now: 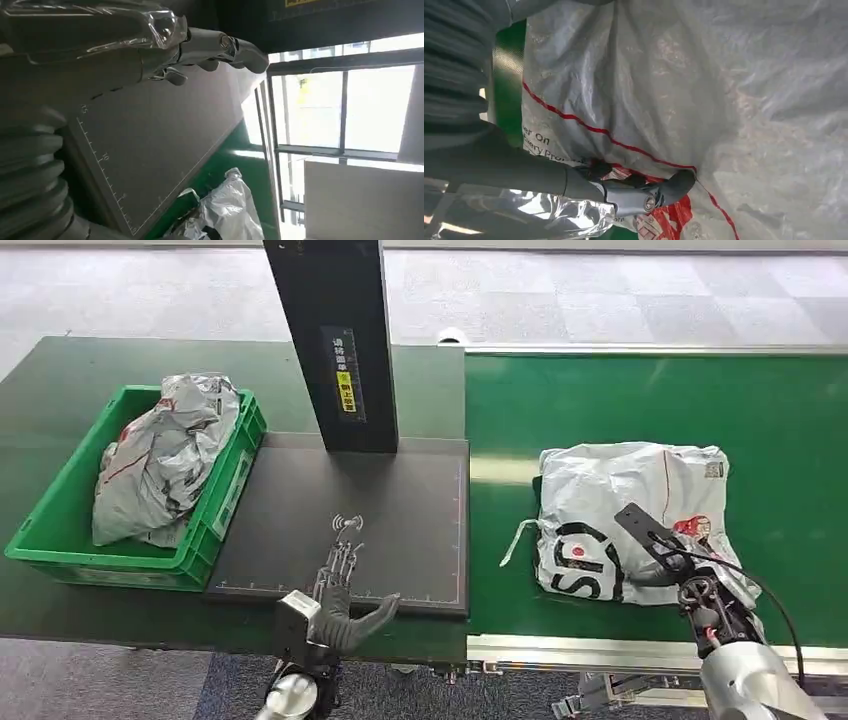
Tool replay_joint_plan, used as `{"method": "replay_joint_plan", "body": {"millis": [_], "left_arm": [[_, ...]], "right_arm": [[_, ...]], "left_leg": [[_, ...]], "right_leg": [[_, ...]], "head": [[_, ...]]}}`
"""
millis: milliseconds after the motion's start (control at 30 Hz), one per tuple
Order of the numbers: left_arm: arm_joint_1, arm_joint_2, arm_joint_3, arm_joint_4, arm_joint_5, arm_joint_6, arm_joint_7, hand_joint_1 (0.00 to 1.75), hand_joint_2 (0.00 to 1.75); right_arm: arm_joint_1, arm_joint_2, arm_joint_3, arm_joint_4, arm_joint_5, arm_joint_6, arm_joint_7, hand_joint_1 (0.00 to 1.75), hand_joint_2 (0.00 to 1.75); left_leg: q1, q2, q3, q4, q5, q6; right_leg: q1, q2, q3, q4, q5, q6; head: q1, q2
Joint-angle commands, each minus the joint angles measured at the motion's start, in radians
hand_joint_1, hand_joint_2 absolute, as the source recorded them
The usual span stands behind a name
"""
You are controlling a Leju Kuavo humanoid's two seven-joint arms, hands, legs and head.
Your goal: Moved the parcel from conveyor to table for the left to box.
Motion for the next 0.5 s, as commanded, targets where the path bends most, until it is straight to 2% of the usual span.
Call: {"method": "replay_joint_plan", "body": {"millis": [33,133,167,333,500], "left_arm": [[-0.039,0.018,-0.004,0.063,0.002,0.004,0.010,0.00,1.75],[-0.038,0.017,-0.004,0.063,0.002,0.004,0.010,0.00,1.75],[-0.036,0.016,0.000,0.062,0.003,0.009,0.013,0.00,1.75],[0.019,0.030,0.023,-0.013,0.003,0.024,0.025,0.00,1.75],[0.061,0.044,0.062,-0.090,0.003,0.028,0.028,0.00,1.75]], "right_arm": [[-0.041,0.045,0.061,0.108,0.010,0.055,0.005,0.00,1.75],[-0.042,0.044,0.061,0.108,0.010,0.056,0.005,0.00,1.75],[-0.044,0.051,0.052,0.101,0.001,0.046,0.001,1.71,1.75],[-0.094,0.103,0.017,0.068,-0.033,-0.093,-0.053,1.75,1.75],[-0.154,0.137,-0.004,-0.025,-0.136,-0.166,-0.240,1.75,1.75]], "left_leg": [[0.000,0.003,0.003,-0.002,0.000,-0.001],[0.000,0.002,0.002,-0.001,0.000,-0.001],[0.000,0.002,0.003,-0.001,0.000,-0.001],[-0.001,0.007,0.003,-0.001,-0.001,-0.001],[-0.001,0.006,0.001,0.000,-0.001,-0.001]], "right_leg": [[0.000,0.001,0.002,-0.002,0.001,-0.001],[0.000,0.001,0.002,-0.001,0.000,0.000],[0.000,0.001,0.002,-0.001,0.000,0.000],[0.000,0.005,0.001,0.000,0.001,-0.001],[-0.001,0.005,-0.001,0.001,0.001,0.000]], "head": [[0.000,0.000],[0.000,0.000],[0.000,0.000],[0.000,0.000],[0.000,0.000]]}}
